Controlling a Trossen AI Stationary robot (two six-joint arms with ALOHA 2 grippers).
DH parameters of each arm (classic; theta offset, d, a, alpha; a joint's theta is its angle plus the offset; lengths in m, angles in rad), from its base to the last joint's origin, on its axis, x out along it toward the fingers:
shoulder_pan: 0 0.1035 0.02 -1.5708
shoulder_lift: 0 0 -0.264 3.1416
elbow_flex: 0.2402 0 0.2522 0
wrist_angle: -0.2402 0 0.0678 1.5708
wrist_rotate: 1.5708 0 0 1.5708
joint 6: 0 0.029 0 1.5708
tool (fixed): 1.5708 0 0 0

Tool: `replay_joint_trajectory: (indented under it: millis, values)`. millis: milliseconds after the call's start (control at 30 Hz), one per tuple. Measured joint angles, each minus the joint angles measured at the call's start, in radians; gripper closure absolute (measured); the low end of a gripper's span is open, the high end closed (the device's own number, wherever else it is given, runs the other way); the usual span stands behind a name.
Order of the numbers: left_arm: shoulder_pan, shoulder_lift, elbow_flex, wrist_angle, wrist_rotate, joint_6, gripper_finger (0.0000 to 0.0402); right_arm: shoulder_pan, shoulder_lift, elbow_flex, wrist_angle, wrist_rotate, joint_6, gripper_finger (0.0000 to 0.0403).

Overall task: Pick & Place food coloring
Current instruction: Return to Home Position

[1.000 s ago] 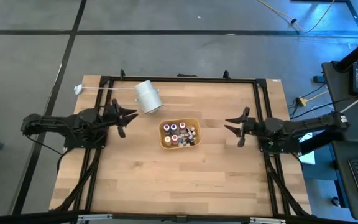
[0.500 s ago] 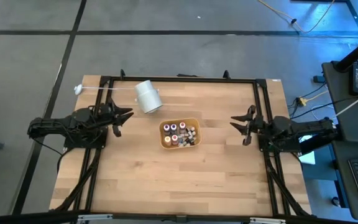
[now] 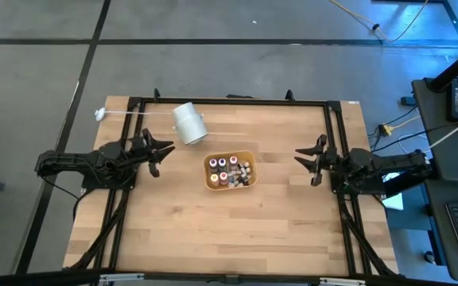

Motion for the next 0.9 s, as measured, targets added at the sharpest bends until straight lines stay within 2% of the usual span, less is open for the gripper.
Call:
replay_joint_trajectory:
  millis: [433,900]
  values:
    - [0.000,0.001,0.000,-0.002,0.001,0.025,0.0309,0.000,0.000,0.000,0.006,0.000,-0.091,0.0273]
    - [0.000,0.001,0.000,-0.002,0.000,0.025,0.0309,0.000,0.001,0.000,-0.003,0.000,-0.085,0.0273]
